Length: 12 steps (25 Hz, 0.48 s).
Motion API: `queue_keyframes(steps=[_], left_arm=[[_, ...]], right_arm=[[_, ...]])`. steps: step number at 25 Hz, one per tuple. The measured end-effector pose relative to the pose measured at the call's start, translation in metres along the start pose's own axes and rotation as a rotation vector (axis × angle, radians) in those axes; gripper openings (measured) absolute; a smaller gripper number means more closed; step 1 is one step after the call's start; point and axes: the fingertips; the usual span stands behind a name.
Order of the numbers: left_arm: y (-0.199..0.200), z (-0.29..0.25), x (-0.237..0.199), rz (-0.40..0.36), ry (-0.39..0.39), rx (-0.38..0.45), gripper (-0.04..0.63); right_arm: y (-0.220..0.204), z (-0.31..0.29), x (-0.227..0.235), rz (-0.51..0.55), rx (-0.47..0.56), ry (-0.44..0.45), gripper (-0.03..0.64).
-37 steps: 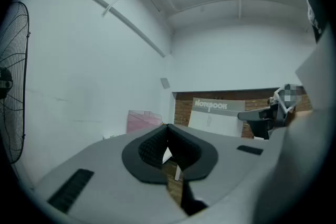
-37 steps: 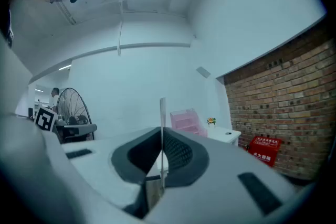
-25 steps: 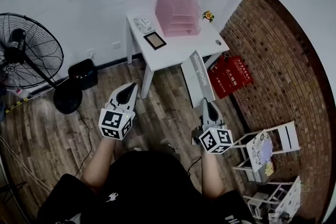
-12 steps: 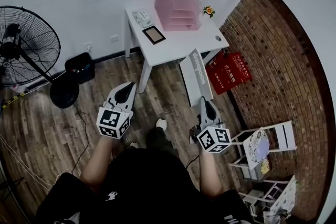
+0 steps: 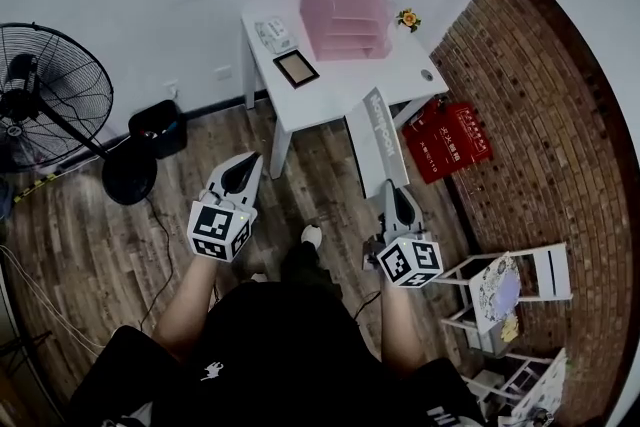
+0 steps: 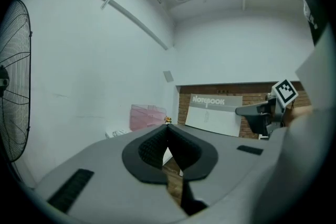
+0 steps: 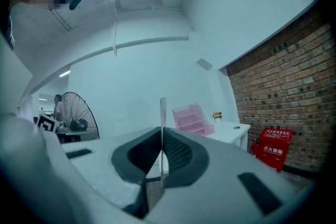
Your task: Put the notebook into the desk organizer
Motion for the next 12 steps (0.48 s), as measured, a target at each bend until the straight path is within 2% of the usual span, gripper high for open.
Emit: queue_keyframes(steps=[12], left_arm=[[0.005, -0.098, -0.001, -0.024, 0.003, -0.022, 0.002]], right_arm=[[-0.006, -0.067, 0.071, -0.015, 0.001, 0.016, 0.009]])
Point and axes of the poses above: the fingertips, and each gripper's own axes: z backward along the fingers, x to its right, y out of its top, and after that the axes turned 14 degrees about z, right-handed
